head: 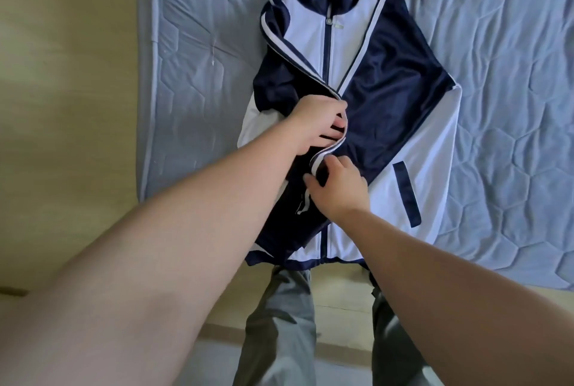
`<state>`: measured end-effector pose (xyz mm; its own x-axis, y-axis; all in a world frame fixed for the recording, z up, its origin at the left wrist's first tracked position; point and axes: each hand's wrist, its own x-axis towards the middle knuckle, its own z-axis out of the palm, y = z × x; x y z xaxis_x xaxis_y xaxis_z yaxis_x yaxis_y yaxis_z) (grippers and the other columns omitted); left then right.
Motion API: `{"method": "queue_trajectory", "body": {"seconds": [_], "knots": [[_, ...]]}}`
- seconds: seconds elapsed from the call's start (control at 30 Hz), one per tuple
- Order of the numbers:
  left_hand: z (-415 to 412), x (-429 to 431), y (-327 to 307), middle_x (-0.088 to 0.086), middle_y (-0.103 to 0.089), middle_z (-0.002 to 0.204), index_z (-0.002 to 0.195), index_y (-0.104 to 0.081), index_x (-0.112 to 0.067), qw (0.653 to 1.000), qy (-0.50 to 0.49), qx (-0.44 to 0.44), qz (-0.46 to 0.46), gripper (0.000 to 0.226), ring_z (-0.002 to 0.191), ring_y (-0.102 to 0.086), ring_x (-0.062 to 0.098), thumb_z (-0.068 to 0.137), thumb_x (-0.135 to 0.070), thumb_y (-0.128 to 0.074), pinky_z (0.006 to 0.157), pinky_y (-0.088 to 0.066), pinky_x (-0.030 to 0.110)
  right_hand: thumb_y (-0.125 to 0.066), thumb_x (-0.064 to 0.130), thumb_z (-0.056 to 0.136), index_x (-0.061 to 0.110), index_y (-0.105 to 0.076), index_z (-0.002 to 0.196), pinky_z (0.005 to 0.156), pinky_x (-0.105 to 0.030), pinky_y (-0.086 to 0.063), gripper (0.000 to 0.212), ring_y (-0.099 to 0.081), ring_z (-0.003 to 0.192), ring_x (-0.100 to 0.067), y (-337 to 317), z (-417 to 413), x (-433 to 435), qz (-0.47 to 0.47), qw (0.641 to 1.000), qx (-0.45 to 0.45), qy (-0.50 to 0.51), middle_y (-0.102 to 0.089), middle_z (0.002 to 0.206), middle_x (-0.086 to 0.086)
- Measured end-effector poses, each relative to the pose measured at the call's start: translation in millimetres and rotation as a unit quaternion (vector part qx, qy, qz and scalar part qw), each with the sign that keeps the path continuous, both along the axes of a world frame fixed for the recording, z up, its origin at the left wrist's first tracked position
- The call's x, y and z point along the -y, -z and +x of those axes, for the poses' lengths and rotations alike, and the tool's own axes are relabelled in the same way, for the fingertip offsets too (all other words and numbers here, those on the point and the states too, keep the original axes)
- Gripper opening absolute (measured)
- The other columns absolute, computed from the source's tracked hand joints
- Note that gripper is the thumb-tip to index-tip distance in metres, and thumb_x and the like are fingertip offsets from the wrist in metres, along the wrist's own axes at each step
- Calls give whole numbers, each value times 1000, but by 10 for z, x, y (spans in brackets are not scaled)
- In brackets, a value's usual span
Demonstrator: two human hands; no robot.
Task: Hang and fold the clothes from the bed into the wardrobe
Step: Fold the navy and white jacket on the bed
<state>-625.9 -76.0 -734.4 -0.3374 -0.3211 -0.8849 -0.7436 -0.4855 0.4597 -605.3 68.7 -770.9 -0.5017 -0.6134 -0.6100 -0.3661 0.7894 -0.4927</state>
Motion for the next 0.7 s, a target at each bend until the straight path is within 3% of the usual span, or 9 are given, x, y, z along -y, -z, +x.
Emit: {"method": "queue_trajectory", "body": {"seconds": [0.07,0.13,0.23,0.3,0.37,0.43,0.57,0.63,0.7], "knots": [[19,150,69,5,-64,79,102,-64,-12,997,-14,65,-43,16,64,-65,21,99,-16,-49,58,-56,25,-49,21,89,16,-54,80,72,-36,-45,12,-56,86,-26,16,-76,3,10,995,37,95,-56,86,1],[146,320,174,4,-60,70,97,-63,-10,983,-29,169,-71,20,53,-54,18,99,-15,-45,42,-45,16,-42,7,83,17,-47,69,58,-30,-38,18,-53,73,-26,36,-195,-20,31,975,79,203,-55,74,0],[366,455,302,2,-54,64,72,-54,-11,957,58,281,-37,31,51,-47,17,97,-20,-38,46,-37,16,-35,-2,73,15,-50,73,53,-27,-38,23,-49,64,-21,22,-401,-66,35,935,125,331,-56,71,-1],[444,484,412,9,-59,71,77,-56,-6,944,83,307,-88,22,59,-57,22,94,-13,-44,54,-49,23,-34,-3,73,12,-56,78,52,-24,-40,26,-47,62,-20,23,-542,-109,43,903,184,386,-55,71,-1],[531,506,529,19,-67,84,97,-63,1,924,100,295,-223,16,76,-67,32,87,-2,-51,71,-57,37,-35,-2,75,8,-61,83,53,-23,-41,29,-48,64,-21,38,-656,-161,66,891,229,385,-56,72,-3],[603,497,622,18,-66,108,116,-58,-4,917,68,247,-305,33,97,-65,36,84,2,-50,84,-56,42,-39,1,72,3,-64,88,59,-26,-42,30,-50,67,-23,31,-748,-202,80,894,240,371,-57,75,-5],[732,413,759,-9,-53,115,136,-46,-18,916,-22,196,-351,56,102,-54,19,84,2,-43,91,-43,28,-56,23,63,14,-57,73,57,-28,-37,14,-46,62,-23,0,-882,-247,94,885,257,377,-53,68,0],[752,350,804,-10,-51,109,132,-49,-19,912,-25,181,-367,53,99,-55,18,84,2,-44,88,-40,25,-59,36,76,13,-60,81,61,-29,-44,24,-55,67,-22,33,-924,-264,119,892,248,358,-61,77,0],[749,312,807,0,-57,106,119,-54,-14,910,-61,145,-382,35,101,-61,26,86,-9,-44,87,-43,27,-55,50,90,10,-58,98,74,-33,-46,41,-59,83,-23,77,-936,-306,175,917,209,292,-63,94,-1]]}}
